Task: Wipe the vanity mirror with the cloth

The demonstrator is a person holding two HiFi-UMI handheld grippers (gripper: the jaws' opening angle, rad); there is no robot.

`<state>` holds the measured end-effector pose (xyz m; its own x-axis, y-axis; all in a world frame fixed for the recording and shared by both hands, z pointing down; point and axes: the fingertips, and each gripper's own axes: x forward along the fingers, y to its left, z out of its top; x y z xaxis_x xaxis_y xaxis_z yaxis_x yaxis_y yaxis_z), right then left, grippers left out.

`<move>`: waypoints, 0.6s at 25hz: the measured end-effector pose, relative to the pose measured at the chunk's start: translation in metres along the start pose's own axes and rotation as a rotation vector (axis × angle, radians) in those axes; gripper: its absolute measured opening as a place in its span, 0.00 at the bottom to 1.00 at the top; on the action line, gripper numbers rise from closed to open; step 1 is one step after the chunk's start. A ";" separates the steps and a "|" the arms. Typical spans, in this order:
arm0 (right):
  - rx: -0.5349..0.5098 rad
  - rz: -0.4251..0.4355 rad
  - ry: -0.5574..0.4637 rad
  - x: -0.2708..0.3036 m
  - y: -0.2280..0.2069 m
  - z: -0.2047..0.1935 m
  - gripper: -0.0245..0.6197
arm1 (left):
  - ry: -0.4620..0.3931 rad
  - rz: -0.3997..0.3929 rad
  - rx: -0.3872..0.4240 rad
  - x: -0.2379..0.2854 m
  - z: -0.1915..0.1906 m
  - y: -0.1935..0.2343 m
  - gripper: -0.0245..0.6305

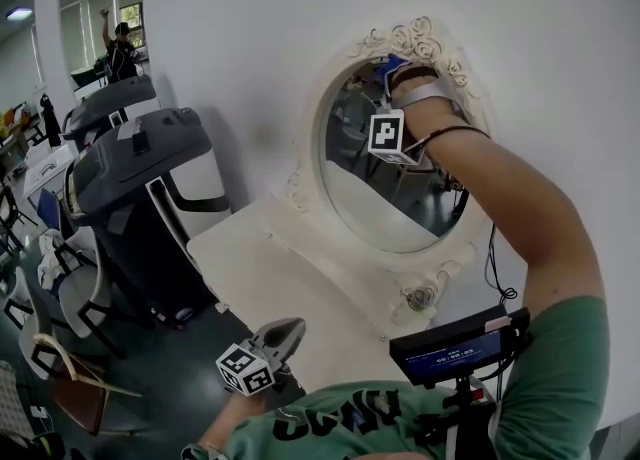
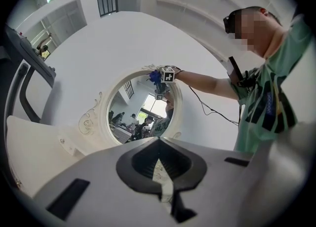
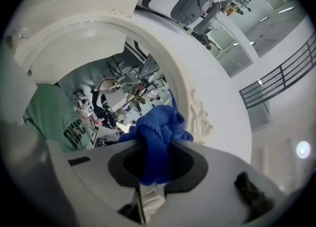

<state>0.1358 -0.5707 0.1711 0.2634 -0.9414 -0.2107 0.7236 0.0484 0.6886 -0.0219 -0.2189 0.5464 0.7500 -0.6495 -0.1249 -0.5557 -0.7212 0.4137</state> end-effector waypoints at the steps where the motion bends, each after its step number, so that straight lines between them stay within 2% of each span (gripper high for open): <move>1: -0.012 0.023 0.013 -0.005 0.007 -0.008 0.15 | 0.000 -0.009 0.000 0.003 0.000 -0.002 0.05; 10: -0.150 0.190 0.058 -0.057 0.087 -0.053 0.15 | 0.012 -0.062 0.017 0.016 0.002 -0.023 0.05; 15: -0.114 0.193 0.009 -0.066 0.091 -0.050 0.15 | 0.006 -0.051 0.017 0.010 0.003 -0.028 0.05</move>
<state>0.2163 -0.4877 0.2132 0.4091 -0.9081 -0.0894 0.7267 0.2650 0.6338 0.0002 -0.2060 0.5313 0.7798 -0.6103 -0.1396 -0.5227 -0.7574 0.3913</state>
